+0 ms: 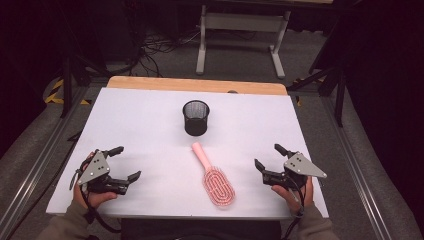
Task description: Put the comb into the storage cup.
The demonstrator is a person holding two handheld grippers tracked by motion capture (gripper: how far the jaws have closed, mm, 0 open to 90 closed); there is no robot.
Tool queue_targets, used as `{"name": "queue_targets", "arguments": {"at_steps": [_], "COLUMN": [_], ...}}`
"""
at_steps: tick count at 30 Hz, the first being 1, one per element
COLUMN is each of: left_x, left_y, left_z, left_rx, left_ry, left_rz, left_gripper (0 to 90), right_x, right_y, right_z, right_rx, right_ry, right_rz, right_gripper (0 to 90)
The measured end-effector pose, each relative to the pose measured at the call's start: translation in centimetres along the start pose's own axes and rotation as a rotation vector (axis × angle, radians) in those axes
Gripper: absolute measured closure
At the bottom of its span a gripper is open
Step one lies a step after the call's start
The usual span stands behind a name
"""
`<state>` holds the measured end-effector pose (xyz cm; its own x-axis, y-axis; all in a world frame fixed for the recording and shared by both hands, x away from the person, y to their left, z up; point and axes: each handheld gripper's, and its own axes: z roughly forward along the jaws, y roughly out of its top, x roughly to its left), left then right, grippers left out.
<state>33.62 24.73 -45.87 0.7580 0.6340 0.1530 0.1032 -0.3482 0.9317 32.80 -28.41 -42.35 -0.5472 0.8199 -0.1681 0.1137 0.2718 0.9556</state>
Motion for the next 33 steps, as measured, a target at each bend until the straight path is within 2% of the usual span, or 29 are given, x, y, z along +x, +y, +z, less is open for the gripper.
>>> {"name": "queue_targets", "arguments": {"at_steps": [7,19,26,33], "left_x": [0.0,-0.1,-0.1,-0.1], "left_y": [0.0,0.0,0.0,0.0], "left_z": [0.1,0.2,0.2,0.3], "left_rx": [0.007,0.019,0.018,0.021], "left_ry": [-0.004,-0.013,-0.012,-0.02], "left_rz": [0.005,0.008,0.011,0.011], "left_gripper": [5.1,5.0,5.0,5.1], "right_x": [0.4,0.9,1.1,1.3], "right_y": [0.4,0.9,1.1,1.6], "right_z": [0.5,0.4,0.3,0.5], "right_rx": [0.005,-0.006,-0.009,-0.007], "right_ry": [0.034,0.096,0.118,0.167], "right_rz": [-0.017,-0.002,-0.023,-0.042], "right_gripper": [31.7,65.9,75.9,89.2]}}
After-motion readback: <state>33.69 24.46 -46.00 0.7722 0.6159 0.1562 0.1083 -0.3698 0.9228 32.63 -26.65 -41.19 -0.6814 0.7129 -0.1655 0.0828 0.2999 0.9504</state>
